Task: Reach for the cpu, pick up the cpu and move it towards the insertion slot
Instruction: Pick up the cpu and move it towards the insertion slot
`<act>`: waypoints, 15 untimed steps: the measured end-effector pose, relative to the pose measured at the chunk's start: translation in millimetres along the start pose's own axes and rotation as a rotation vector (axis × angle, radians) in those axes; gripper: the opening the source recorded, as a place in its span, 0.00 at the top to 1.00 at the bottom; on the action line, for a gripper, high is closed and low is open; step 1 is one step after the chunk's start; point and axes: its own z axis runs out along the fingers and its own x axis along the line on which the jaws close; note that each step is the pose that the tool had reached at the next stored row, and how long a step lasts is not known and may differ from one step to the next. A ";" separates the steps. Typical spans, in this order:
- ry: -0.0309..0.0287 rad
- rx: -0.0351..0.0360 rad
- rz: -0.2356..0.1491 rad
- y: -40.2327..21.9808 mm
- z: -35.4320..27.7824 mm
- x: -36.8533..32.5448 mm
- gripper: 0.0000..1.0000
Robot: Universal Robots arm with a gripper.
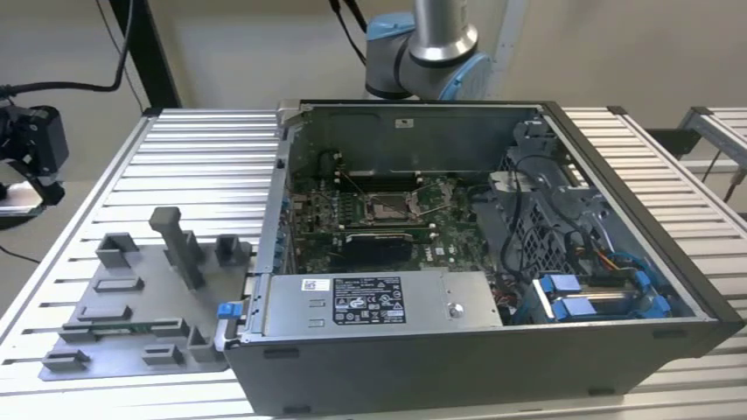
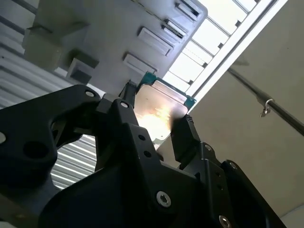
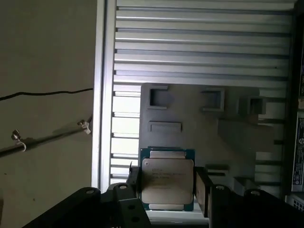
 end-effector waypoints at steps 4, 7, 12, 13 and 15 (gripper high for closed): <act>-0.0002 -0.0001 0.000 0.2 -7.5 0.1 1.00; -0.0001 0.0000 0.000 0.2 -8.1 0.1 1.00; 0.0000 0.0000 0.000 0.2 -8.9 0.1 1.00; 0.0000 0.0000 0.000 0.3 -9.0 0.1 1.00; 0.0004 0.0002 0.000 0.2 -9.3 -1.5 1.00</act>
